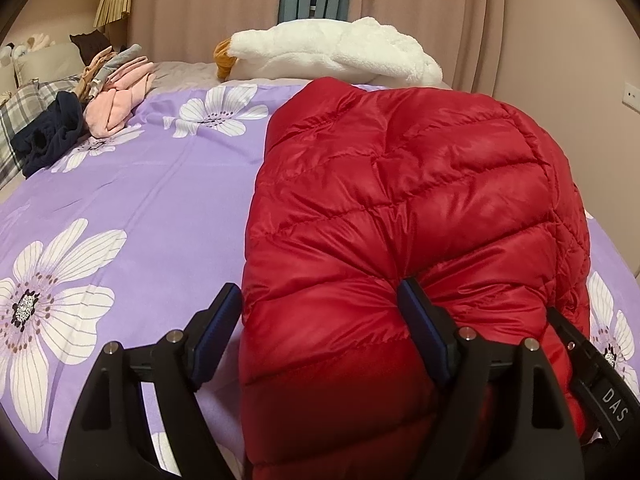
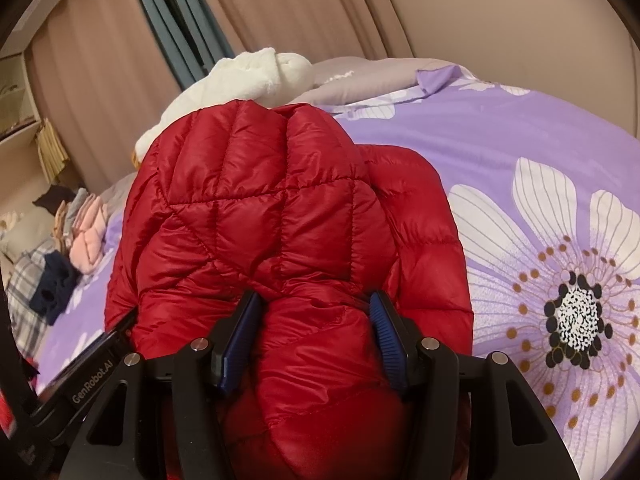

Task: Fold large clothes

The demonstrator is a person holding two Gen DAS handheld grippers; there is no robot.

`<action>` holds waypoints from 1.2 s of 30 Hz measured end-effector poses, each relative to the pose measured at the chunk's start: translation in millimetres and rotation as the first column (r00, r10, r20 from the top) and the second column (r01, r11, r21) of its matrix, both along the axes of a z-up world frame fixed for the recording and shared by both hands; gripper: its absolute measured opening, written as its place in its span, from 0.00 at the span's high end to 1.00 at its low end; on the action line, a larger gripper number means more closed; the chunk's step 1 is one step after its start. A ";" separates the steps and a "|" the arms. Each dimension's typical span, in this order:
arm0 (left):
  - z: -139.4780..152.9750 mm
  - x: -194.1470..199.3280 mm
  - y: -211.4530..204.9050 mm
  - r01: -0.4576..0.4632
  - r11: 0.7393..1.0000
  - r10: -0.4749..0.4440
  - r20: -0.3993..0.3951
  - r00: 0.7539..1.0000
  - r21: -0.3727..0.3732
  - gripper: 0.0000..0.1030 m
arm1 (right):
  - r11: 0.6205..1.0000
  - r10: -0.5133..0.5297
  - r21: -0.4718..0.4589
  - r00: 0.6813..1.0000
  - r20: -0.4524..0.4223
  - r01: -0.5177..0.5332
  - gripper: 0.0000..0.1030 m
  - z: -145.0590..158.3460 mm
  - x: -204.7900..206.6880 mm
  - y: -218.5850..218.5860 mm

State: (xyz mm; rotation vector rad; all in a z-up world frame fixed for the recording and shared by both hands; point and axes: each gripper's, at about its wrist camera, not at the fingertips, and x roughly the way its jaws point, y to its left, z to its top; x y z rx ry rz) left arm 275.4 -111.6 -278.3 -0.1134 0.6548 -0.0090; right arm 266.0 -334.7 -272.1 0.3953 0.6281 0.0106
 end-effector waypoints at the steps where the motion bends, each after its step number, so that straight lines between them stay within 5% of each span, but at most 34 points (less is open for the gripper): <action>1: -0.2 0.1 0.6 0.001 1.000 -0.001 0.001 1.000 -0.004 0.21 | 1.000 0.001 0.003 1.000 0.000 -0.001 0.46 -0.2 -0.1 0.0; 12: -6.5 1.3 19.1 -0.039 0.993 0.037 -0.019 0.999 -0.110 0.00 | 1.000 -0.002 0.013 1.000 0.002 0.002 0.43 -1.0 -1.8 -0.6; 19: -8.0 -0.9 24.5 -0.046 0.983 0.043 -0.022 0.999 -0.176 0.00 | 1.000 -0.014 -0.003 1.000 -0.003 0.014 0.40 -0.8 -1.7 -0.2; 21: -9.8 -0.7 27.9 -0.041 0.977 0.037 -0.027 0.999 -0.211 0.00 | 1.000 -0.024 -0.008 1.000 -0.008 0.024 0.26 -0.9 -1.5 -0.5; 27: -20.5 -0.3 46.4 -0.014 0.929 -0.004 -0.048 0.999 -0.370 0.00 | 0.998 -0.034 0.056 0.999 -0.030 0.036 0.20 -7.0 -1.0 -10.2; 36: -19.6 -4.2 45.1 -0.007 0.920 -0.010 -0.041 0.999 -0.391 0.00 | 0.998 -0.039 0.046 0.999 -0.033 0.040 0.18 -7.1 -1.2 -8.7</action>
